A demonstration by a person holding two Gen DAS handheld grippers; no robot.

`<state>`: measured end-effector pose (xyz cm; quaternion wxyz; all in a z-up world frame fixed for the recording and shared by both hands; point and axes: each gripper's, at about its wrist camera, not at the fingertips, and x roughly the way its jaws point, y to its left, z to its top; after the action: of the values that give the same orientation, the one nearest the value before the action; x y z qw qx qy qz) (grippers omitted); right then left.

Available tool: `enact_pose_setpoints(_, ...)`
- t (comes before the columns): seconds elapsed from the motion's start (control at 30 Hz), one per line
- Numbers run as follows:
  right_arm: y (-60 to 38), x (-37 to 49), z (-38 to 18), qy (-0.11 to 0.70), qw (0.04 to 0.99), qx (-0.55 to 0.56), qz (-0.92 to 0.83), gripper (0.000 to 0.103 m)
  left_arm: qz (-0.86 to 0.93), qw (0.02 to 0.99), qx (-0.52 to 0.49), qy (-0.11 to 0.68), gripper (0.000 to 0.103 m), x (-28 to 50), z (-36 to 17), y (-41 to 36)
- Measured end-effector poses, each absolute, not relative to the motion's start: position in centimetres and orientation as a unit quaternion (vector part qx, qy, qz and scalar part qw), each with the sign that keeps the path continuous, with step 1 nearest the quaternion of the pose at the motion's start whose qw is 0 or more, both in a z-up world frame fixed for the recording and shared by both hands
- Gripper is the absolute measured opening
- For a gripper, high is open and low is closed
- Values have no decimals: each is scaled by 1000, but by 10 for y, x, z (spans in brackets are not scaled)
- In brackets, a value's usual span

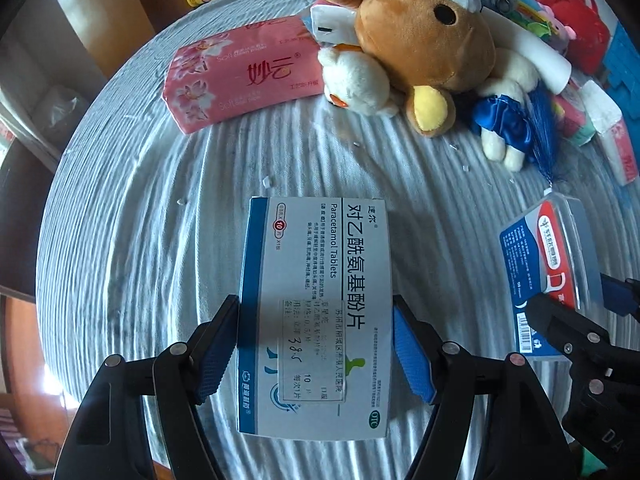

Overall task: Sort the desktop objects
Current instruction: 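Hold the Paracetamol box in the left gripper while the right grasps the clear plastic case, then carry the Paracetamol box and clear case over the blue bin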

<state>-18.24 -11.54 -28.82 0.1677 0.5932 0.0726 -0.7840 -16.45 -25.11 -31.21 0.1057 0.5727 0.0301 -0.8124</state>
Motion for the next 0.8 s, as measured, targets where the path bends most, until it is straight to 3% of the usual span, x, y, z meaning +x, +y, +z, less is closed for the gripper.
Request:
enact_pose_setpoints(0.2,-116,-187,-298,67,179,591,-784,56,-819,121,561,22,72,-156,-311,-246)
enact_pose_setpoints(0.3,-121,-187,-295,78,186,574,-794,34,-826,130,548,16,72,-151,-298,-247)
enact_pose_setpoints(0.8,-100,-184,-204,93,208,471,-852,34,-880,151,449,21,72,-138,-198,-215)
